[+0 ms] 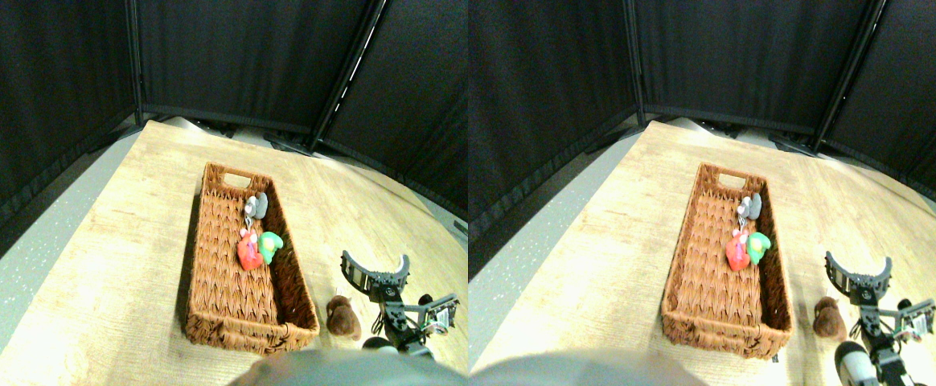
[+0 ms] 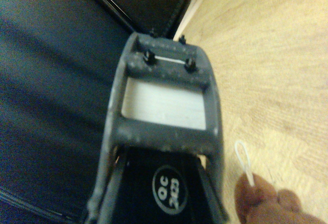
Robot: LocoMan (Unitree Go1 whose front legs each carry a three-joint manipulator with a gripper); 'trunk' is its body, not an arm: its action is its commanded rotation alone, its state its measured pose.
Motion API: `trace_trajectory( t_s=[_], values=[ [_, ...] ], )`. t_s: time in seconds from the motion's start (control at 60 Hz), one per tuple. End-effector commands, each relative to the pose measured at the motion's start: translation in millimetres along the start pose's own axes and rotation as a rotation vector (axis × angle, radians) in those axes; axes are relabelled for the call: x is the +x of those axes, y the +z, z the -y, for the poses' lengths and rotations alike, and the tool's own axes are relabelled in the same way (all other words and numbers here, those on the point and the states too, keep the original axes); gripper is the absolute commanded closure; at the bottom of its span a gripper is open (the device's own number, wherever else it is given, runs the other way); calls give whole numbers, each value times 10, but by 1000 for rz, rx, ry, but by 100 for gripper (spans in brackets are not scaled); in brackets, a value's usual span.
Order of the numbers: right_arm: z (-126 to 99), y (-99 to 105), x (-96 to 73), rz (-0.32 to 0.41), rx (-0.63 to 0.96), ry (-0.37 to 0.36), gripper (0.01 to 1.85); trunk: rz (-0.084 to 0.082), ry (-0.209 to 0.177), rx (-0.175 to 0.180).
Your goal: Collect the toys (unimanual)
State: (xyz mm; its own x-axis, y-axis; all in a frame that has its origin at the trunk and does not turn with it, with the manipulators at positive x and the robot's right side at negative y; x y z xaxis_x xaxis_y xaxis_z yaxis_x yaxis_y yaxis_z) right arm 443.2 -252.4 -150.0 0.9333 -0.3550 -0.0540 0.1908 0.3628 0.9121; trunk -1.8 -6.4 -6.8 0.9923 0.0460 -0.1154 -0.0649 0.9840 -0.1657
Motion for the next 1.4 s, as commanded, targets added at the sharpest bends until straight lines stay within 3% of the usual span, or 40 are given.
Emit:
trace_trajectory(
  t_s=[0.017,0.233,0.383,0.517,0.883,1.2,1.3,1.4],
  values=[
    [4,23,-85,31,49,37,92,-7,-7,-21],
    [137,-22,-227,30,83,-13,91,-9,-1,-29],
    [270,-59,-235,11,152,-35,92,-8,17,-40],
    [472,-144,-263,32,185,-120,87,-7,37,-55],
    [776,-289,-244,-20,225,-227,89,-12,52,-66],
    [880,-273,-68,-13,245,-267,99,-13,50,-65],
    [892,-271,-11,-18,241,-264,112,-14,48,-65],
    [864,-278,30,-21,229,-247,142,-15,48,-65]
  ],
)
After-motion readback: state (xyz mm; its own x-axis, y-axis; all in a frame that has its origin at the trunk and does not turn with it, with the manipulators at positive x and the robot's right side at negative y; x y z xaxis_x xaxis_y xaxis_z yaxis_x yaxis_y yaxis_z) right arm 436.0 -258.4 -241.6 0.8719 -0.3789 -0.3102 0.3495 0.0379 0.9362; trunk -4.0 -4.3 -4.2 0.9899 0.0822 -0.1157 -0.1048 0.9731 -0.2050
